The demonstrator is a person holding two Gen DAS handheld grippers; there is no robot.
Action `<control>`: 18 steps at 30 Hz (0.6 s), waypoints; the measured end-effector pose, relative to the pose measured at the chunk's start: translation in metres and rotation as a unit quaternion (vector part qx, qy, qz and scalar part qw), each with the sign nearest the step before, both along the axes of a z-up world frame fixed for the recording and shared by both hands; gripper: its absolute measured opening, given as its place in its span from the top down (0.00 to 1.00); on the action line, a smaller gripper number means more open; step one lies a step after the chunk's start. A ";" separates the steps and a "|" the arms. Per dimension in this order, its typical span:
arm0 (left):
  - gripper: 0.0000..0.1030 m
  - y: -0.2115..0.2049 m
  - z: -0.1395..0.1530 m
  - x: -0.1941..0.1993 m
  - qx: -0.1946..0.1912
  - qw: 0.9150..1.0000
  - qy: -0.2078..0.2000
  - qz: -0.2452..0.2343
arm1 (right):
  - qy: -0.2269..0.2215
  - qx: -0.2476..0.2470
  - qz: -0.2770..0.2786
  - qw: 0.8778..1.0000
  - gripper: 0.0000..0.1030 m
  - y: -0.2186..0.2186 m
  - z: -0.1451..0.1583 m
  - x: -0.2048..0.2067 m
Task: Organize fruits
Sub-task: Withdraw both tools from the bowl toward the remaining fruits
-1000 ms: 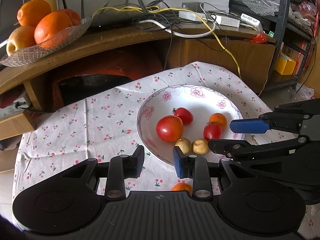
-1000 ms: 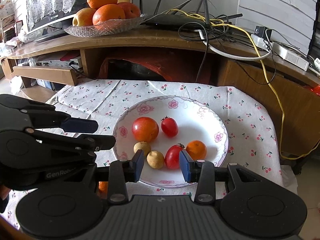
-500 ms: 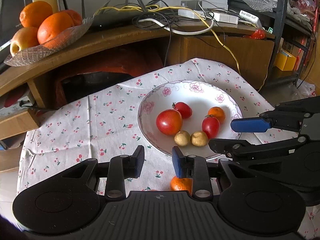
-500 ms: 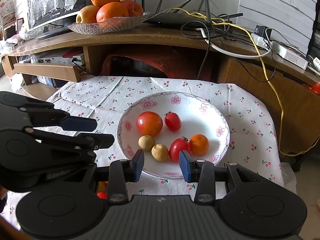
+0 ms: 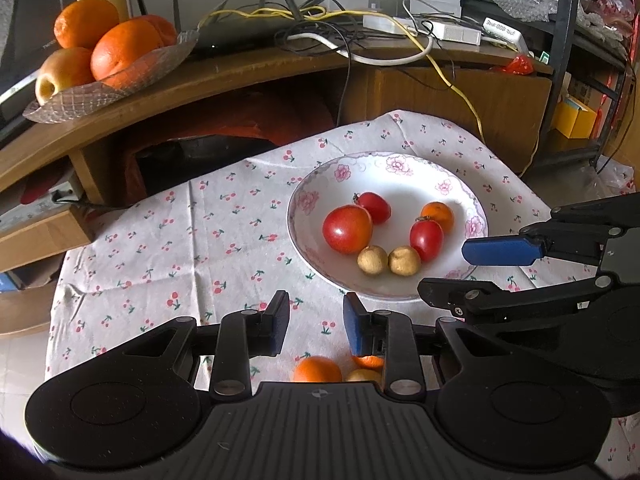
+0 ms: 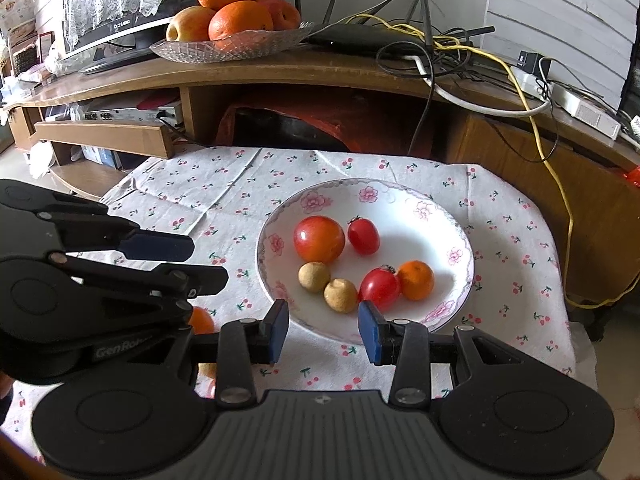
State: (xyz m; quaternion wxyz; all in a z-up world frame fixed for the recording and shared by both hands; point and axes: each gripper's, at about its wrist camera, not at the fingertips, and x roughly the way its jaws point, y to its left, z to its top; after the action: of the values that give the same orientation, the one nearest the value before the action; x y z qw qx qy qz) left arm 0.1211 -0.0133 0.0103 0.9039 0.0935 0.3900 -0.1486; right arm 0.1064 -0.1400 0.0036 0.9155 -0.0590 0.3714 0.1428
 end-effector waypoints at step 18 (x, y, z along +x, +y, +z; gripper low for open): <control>0.60 0.021 -0.016 -0.034 0.022 0.999 0.030 -0.016 | 0.044 -0.001 0.063 0.997 0.62 0.022 -0.018 -0.027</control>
State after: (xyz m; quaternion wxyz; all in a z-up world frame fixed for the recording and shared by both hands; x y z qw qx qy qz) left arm 0.0869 0.0073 -0.0055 0.8870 0.1154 0.4188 -0.1568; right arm 0.0796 -0.1176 -0.0146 0.8876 -0.0770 0.4067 0.2021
